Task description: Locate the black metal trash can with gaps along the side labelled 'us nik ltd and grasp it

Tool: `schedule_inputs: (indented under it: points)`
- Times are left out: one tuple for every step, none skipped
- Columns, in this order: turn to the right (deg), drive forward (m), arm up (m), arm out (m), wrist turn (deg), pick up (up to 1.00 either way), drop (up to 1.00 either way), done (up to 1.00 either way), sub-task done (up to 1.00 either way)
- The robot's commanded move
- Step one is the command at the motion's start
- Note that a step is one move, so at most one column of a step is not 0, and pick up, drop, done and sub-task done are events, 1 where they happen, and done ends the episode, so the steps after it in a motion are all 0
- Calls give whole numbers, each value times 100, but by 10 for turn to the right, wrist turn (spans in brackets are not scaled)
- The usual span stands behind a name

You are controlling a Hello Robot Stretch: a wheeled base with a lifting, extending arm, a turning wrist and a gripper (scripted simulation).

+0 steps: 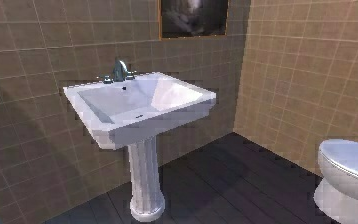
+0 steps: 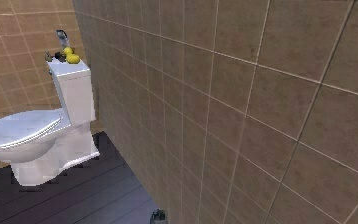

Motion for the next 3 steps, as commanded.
schedule_inputs:
  points:
    - [0, 0, 10, 0, 0, 0, 0, 0, 0]
    - [0, 0, 0, 42, 0, 0, 0, 0, 0]
    - [0, 0, 0, 0, 450, 0, 0, 0, 0]
